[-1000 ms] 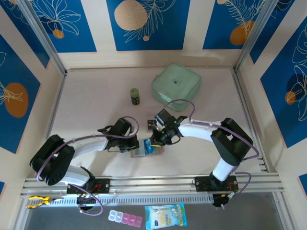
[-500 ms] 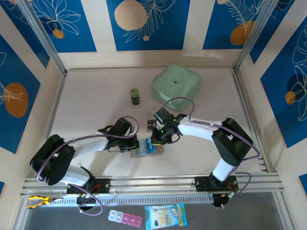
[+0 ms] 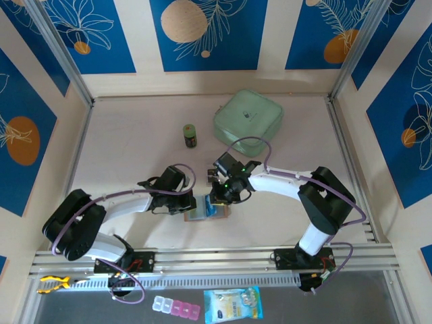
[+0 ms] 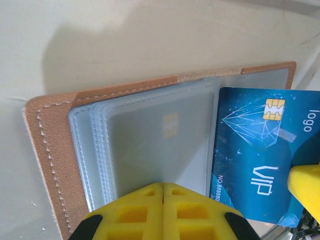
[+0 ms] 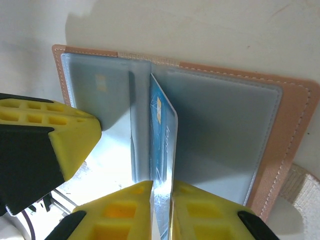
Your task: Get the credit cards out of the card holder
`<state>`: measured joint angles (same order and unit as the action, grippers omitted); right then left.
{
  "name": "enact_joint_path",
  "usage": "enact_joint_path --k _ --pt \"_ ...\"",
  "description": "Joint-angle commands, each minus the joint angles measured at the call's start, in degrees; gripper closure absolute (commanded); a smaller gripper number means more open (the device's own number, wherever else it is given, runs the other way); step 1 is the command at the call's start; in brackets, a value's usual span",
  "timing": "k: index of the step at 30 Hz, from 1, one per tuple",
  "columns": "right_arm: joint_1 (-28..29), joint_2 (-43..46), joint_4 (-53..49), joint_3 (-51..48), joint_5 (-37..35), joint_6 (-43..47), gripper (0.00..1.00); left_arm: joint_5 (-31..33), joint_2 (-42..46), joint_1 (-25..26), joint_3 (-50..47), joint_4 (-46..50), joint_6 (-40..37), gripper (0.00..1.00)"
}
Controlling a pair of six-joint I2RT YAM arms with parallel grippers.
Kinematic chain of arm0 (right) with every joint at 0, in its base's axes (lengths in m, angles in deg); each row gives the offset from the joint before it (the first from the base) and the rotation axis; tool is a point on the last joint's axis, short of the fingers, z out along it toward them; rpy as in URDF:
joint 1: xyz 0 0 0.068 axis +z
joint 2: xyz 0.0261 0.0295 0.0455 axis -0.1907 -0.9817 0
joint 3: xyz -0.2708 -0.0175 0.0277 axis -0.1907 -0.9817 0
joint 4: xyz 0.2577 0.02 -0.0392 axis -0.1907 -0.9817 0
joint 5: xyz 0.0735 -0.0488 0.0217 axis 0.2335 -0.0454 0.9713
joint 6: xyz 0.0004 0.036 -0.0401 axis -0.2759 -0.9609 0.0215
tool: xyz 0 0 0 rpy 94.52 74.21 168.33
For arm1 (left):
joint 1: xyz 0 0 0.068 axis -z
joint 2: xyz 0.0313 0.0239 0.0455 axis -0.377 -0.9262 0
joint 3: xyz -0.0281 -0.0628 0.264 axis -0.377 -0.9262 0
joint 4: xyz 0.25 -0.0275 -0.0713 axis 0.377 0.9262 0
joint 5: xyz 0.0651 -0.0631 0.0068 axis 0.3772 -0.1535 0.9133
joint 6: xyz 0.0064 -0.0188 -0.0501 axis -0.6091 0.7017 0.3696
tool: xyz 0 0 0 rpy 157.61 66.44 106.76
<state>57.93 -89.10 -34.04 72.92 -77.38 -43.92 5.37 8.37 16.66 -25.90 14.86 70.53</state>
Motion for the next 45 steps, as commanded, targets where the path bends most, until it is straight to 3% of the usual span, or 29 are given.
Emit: enact_joint_path --k 1,22,39,45 --pt "0.5 0.1 -1.2 1.3 -0.2 -0.7 0.82 0.0 -1.1 0.4 0.4 0.9 -1.3 1.0" --pt "-0.3 4.9 -4.5 1.8 -3.3 0.8 0.91 0.5 -1.4 0.4 1.7 1.7 -2.3 1.0" --pt "-7.6 12.9 -8.7 0.6 -4.0 7.0 0.92 2.1 0.0 0.3 3.0 4.3 -3.4 1.0" --pt "-10.9 14.3 -10.2 1.7 -2.0 15.8 0.92 2.1 2.1 0.2 4.1 6.2 -3.1 0.99"
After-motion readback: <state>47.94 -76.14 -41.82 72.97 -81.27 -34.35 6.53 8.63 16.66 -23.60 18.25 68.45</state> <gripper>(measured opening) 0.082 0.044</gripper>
